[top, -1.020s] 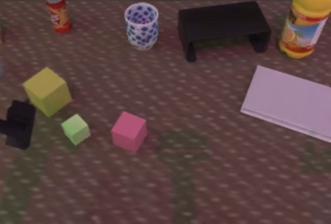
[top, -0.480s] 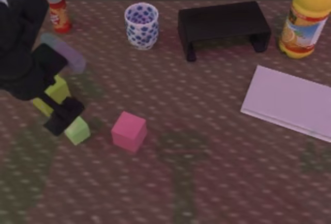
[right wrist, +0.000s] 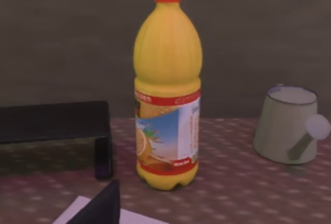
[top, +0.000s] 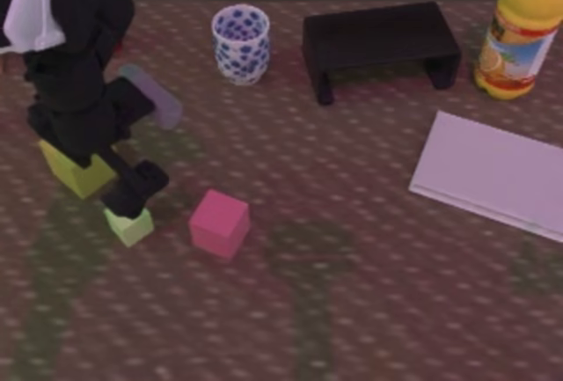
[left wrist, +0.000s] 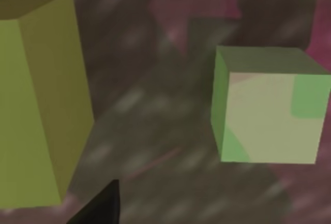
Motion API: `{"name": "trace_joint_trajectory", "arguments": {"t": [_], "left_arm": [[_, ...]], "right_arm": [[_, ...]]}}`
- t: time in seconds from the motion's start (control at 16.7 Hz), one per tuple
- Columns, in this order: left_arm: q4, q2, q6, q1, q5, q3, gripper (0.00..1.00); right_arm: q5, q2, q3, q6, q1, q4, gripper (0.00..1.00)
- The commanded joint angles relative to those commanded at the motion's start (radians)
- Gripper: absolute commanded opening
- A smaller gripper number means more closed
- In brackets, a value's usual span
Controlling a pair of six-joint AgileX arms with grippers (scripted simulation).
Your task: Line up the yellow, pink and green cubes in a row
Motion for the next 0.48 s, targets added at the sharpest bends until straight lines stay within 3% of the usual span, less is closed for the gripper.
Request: {"name": "trace_joint_trajectory", "arguments": {"t": [0.48], "left_arm": [[0.074, 0.033, 0.002, 0.002, 0.0, -0.042, 1.0]], "right_arm": [[0.0, 0.0, 0.0, 0.0, 0.0, 0.0, 1.0]]}}
